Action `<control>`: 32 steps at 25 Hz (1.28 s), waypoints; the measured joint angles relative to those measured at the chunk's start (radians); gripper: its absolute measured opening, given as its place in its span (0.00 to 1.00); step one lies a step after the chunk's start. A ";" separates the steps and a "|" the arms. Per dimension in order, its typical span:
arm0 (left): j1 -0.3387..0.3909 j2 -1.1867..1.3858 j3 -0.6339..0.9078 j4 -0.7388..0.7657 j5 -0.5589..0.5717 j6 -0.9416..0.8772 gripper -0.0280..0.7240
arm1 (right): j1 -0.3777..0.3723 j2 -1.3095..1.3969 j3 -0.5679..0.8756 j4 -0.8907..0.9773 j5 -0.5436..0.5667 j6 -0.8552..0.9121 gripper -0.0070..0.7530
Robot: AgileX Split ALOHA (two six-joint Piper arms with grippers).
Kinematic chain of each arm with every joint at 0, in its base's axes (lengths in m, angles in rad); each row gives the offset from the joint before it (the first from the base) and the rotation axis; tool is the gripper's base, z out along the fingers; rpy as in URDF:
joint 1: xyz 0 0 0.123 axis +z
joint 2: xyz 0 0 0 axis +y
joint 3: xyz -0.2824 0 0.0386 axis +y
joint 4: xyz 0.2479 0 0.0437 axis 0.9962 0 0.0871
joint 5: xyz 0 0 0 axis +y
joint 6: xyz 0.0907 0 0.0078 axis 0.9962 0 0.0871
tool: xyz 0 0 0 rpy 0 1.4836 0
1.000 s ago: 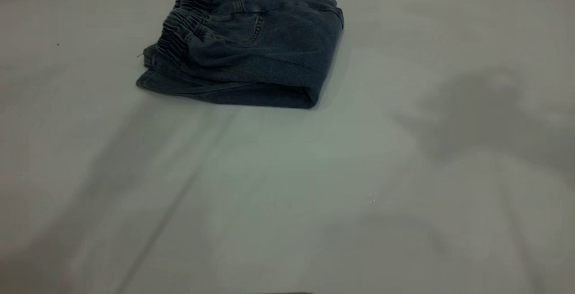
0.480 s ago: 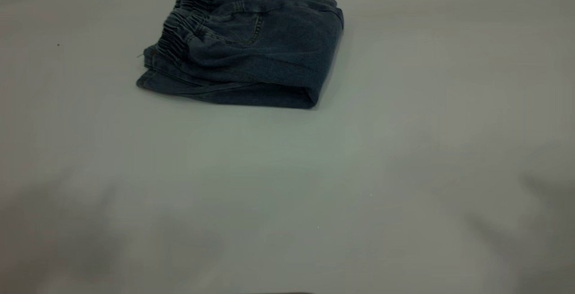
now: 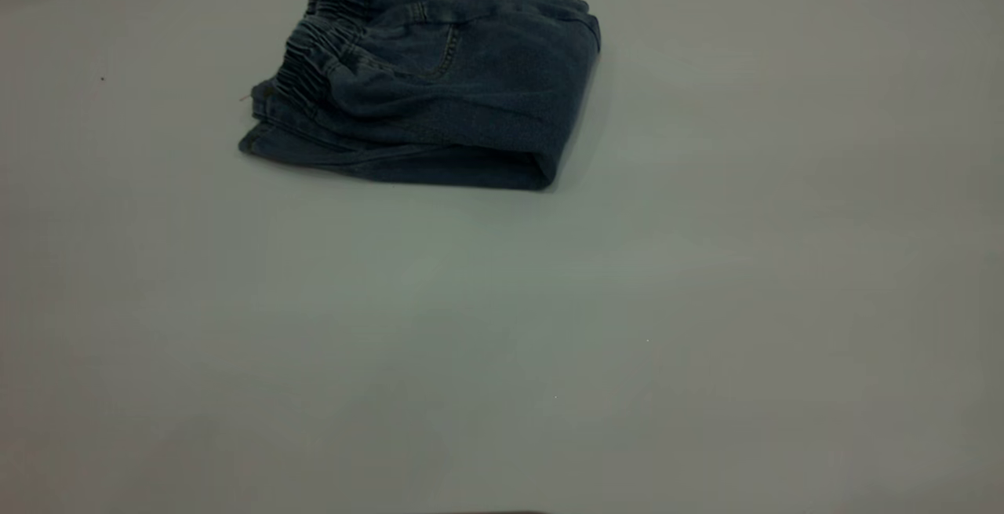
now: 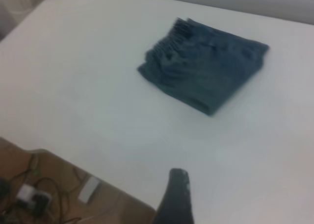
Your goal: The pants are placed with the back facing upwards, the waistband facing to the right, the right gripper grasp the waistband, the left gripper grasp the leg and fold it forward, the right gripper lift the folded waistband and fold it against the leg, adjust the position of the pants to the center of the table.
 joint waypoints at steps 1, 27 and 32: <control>0.000 -0.032 0.022 -0.004 0.000 0.000 0.64 | 0.000 -0.036 0.027 -0.011 0.000 0.009 0.78; 0.000 -0.121 0.574 -0.209 -0.006 0.084 0.64 | 0.000 -0.536 0.626 -0.279 -0.114 0.008 0.78; 0.000 -0.121 0.604 -0.216 -0.034 0.085 0.64 | 0.000 -0.536 0.631 -0.283 -0.129 0.005 0.78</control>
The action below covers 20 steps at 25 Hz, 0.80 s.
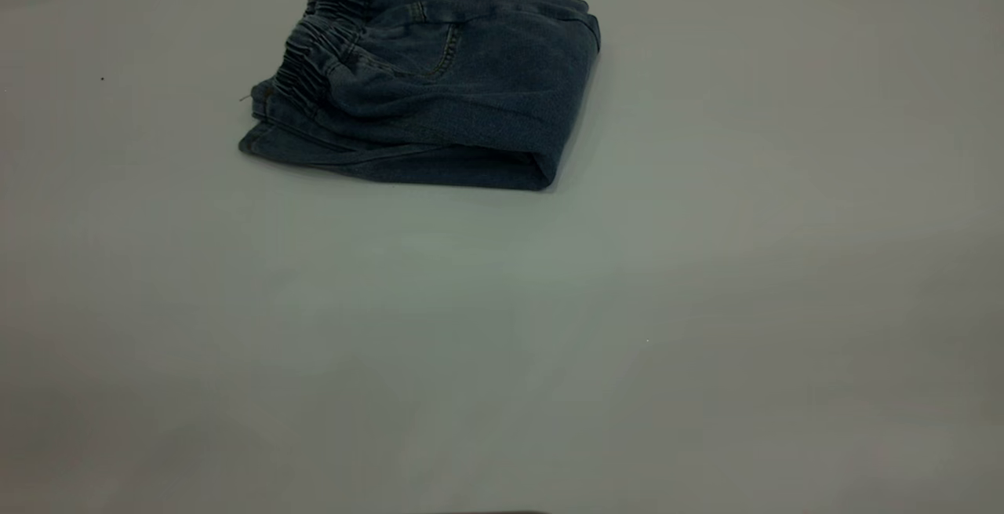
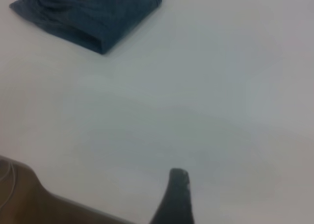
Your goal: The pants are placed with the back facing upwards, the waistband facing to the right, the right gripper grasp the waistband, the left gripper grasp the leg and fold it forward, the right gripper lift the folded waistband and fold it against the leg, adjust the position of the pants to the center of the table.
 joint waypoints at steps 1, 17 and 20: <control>0.000 0.000 0.000 0.000 0.000 0.000 0.64 | 0.000 0.000 0.000 0.000 0.000 0.000 0.78; 0.000 0.001 0.000 0.000 -0.003 0.000 0.64 | 0.000 0.000 0.000 -0.001 -0.005 -0.004 0.78; 0.040 -0.002 0.000 -0.004 -0.003 0.000 0.64 | 0.000 0.000 0.000 -0.001 -0.006 -0.004 0.78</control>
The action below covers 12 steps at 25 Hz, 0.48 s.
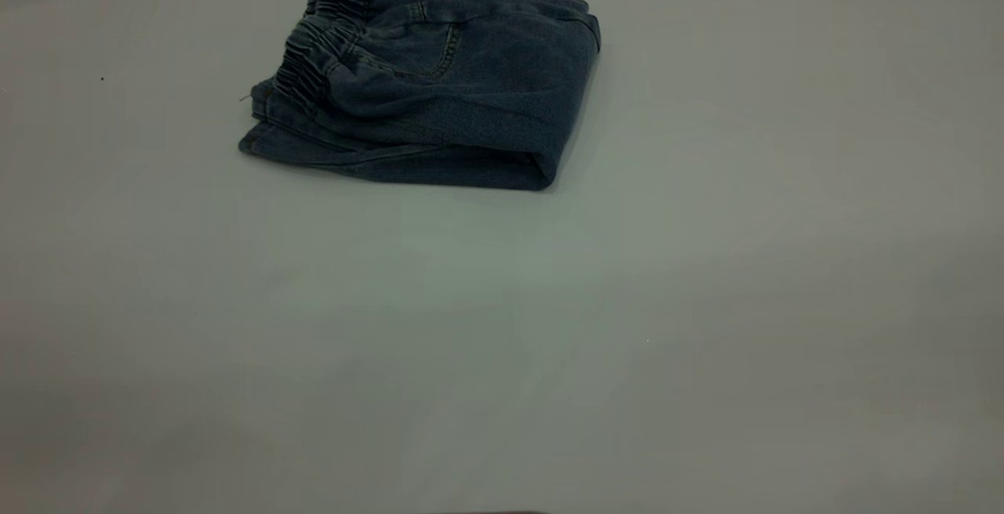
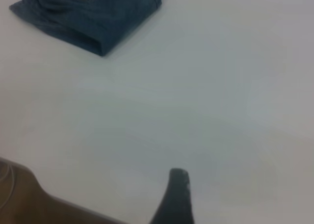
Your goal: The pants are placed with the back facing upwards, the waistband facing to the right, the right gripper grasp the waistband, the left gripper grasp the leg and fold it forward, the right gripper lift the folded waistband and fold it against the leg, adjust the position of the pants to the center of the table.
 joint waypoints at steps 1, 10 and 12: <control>0.038 -0.001 0.000 -0.003 0.000 0.000 0.64 | 0.000 0.000 0.000 0.000 0.000 0.000 0.78; 0.404 -0.164 0.000 -0.002 0.001 0.000 0.64 | -0.064 0.000 0.000 0.002 0.000 0.000 0.78; 0.405 -0.179 0.000 -0.003 0.005 0.000 0.64 | -0.099 0.000 0.000 0.003 0.000 0.000 0.78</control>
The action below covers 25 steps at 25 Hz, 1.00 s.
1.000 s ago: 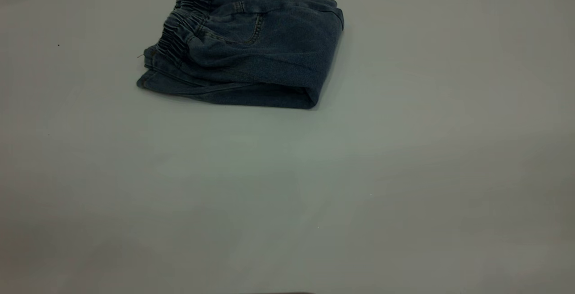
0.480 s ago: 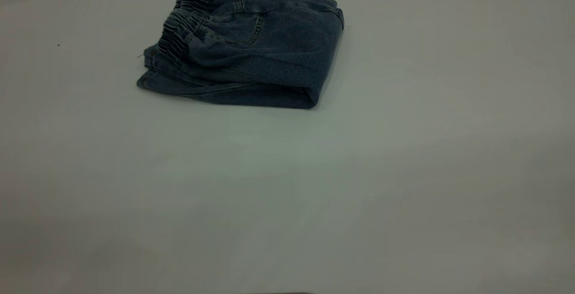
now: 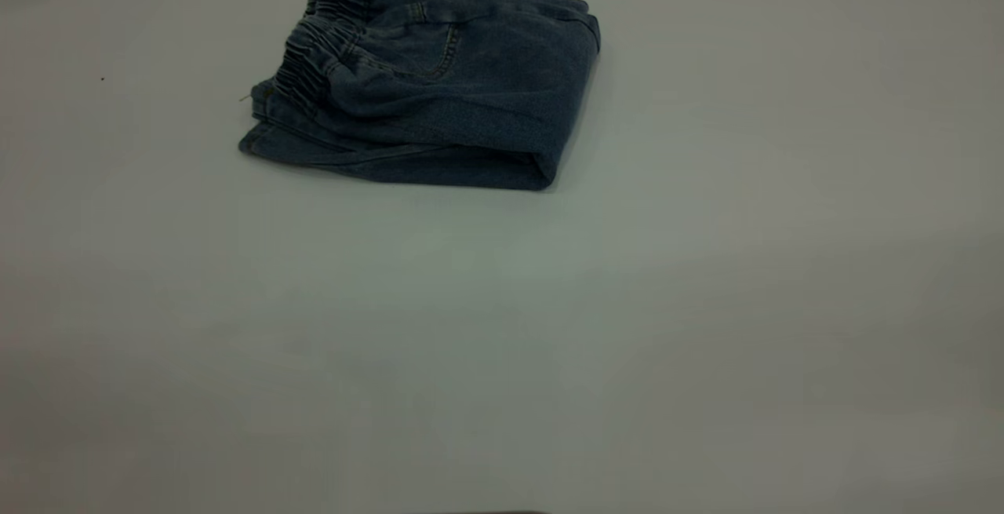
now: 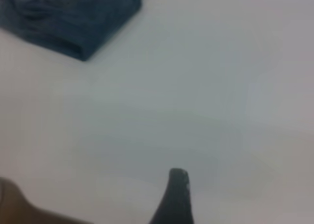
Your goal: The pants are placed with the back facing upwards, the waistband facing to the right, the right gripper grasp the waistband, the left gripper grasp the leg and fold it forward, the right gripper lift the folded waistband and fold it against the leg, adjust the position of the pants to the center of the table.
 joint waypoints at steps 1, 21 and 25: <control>0.000 0.000 0.000 0.000 0.001 0.000 0.64 | -0.017 0.000 0.000 0.000 0.000 0.000 0.78; -0.042 -0.001 0.000 0.000 0.003 0.000 0.64 | -0.104 0.000 0.000 0.003 0.000 0.000 0.78; -0.042 -0.001 0.000 0.000 0.003 0.000 0.64 | -0.104 0.000 0.000 0.003 0.000 0.000 0.78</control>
